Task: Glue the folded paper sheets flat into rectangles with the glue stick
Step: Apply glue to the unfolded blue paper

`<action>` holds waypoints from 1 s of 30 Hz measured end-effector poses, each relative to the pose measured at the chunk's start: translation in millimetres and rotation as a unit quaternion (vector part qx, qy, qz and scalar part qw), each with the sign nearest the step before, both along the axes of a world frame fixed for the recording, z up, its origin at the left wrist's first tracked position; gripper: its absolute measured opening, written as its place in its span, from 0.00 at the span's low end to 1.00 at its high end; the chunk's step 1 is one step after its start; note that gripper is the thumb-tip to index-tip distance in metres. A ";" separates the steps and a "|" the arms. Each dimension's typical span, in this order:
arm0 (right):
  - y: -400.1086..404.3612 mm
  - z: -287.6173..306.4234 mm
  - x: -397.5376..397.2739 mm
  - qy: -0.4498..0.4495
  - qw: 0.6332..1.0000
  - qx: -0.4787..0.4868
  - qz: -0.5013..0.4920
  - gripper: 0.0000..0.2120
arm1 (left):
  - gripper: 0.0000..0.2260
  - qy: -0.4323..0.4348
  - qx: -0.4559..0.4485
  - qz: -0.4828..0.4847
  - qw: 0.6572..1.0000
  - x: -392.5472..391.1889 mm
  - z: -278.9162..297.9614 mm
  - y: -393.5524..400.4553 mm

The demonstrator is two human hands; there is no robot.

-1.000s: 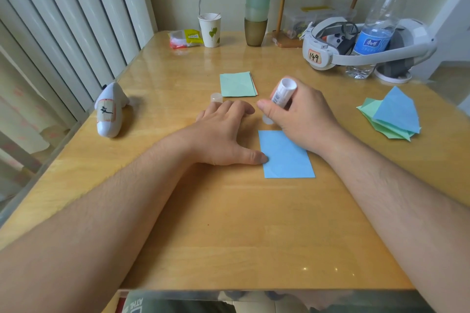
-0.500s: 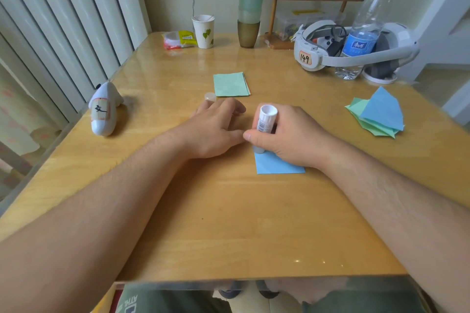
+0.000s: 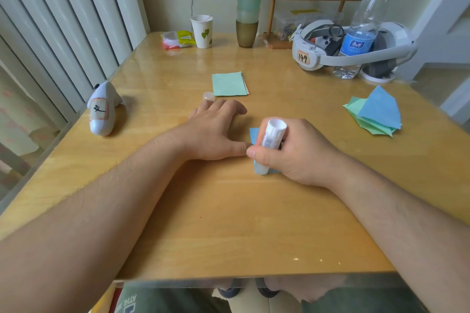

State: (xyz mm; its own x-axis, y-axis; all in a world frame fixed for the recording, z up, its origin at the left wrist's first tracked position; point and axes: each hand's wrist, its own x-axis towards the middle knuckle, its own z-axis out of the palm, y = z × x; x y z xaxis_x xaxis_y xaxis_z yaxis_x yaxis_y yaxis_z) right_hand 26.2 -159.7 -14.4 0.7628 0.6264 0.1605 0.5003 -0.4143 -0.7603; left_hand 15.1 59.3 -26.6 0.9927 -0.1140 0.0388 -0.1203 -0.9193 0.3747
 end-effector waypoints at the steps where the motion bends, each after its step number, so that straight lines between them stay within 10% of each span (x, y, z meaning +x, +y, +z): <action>1: 0.2 0.9 0.9 0.007 0.999 0.033 -0.025 0.14 | 0.37 0.002 -0.001 0.000 1.000 0.5 0.0 0.2; 30: 6.4 -1.9 -1.5 -0.049 0.996 0.001 -0.076 0.20 | 0.41 0.016 -0.002 -0.002 1.000 -1.0 0.9 -0.6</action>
